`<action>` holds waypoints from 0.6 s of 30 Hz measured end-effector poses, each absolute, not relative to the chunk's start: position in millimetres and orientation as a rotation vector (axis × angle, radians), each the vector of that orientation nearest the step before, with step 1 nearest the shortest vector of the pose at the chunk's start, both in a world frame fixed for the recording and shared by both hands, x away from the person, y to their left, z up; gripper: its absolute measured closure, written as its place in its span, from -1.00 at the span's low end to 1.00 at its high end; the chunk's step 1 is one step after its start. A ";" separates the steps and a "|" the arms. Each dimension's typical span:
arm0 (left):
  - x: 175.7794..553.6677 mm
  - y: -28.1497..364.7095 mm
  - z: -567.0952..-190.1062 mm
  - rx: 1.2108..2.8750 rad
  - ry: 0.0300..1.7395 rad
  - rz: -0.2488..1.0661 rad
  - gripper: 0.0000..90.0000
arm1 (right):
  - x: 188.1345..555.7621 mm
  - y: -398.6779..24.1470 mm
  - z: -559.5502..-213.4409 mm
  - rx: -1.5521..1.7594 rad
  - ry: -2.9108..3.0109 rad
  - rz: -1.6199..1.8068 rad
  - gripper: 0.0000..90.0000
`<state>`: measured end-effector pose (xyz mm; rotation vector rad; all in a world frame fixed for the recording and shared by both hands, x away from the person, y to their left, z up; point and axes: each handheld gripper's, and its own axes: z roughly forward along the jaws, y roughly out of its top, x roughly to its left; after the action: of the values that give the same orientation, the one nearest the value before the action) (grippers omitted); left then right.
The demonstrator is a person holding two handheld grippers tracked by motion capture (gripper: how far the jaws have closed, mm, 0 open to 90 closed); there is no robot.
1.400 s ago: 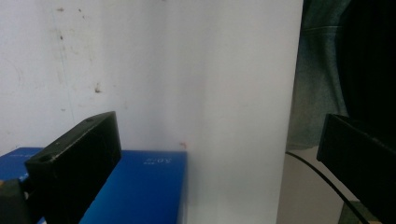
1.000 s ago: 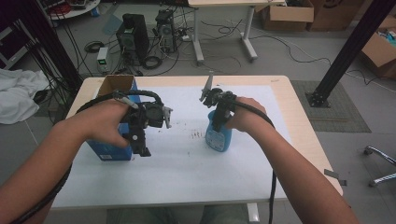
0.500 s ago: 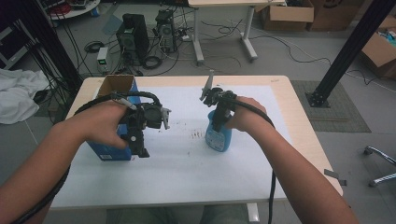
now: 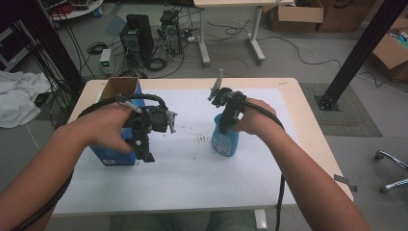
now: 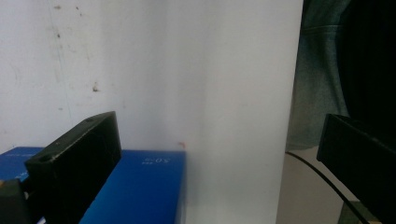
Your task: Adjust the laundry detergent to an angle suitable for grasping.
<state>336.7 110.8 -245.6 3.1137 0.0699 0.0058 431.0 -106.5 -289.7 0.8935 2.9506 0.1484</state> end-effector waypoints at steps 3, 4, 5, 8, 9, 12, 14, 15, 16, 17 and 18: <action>336.5 111.1 -246.0 3.114 0.074 0.004 -0.99 | 430.7 -106.6 -289.7 0.881 2.956 0.156 -0.51; 336.6 111.1 -245.9 3.116 0.074 0.002 -0.99 | 430.5 -106.4 -289.4 0.880 2.954 0.158 -0.55; 336.8 111.1 -245.9 3.118 0.073 0.002 -0.99 | 430.3 -106.3 -289.3 0.868 2.954 0.162 -0.59; 336.9 111.2 -246.1 3.117 0.074 0.004 -1.00 | 429.3 -105.7 -288.4 0.854 2.962 0.166 -0.60; 337.1 111.1 -245.9 3.120 0.074 0.004 -1.00 | 429.0 -105.5 -288.1 0.849 2.965 0.167 -0.60; 337.3 110.8 -245.5 3.120 0.071 0.007 -1.00 | 428.2 -105.2 -286.1 0.837 2.967 0.168 -0.63; 337.3 110.6 -245.3 3.121 0.071 0.007 -1.00 | 427.0 -104.8 -284.5 0.813 2.974 0.175 -0.67; 337.3 110.5 -245.3 3.120 0.071 0.009 -1.00 | 426.7 -104.8 -284.3 0.781 2.978 0.186 -0.68; 337.3 110.4 -245.1 3.122 0.071 0.007 -1.00 | 425.7 -104.2 -283.2 0.770 2.979 0.181 -0.70; 337.4 110.3 -245.3 3.120 0.070 0.006 -1.00 | 424.6 -103.7 -282.5 0.763 2.974 0.167 -0.70; 337.5 110.2 -245.4 3.121 0.070 0.006 -1.00 | 424.2 -103.5 -281.9 0.749 2.979 0.163 -0.70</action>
<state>337.5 110.2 -245.4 3.1206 0.0698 0.0055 424.2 -103.5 -281.9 0.7493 2.9794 0.1630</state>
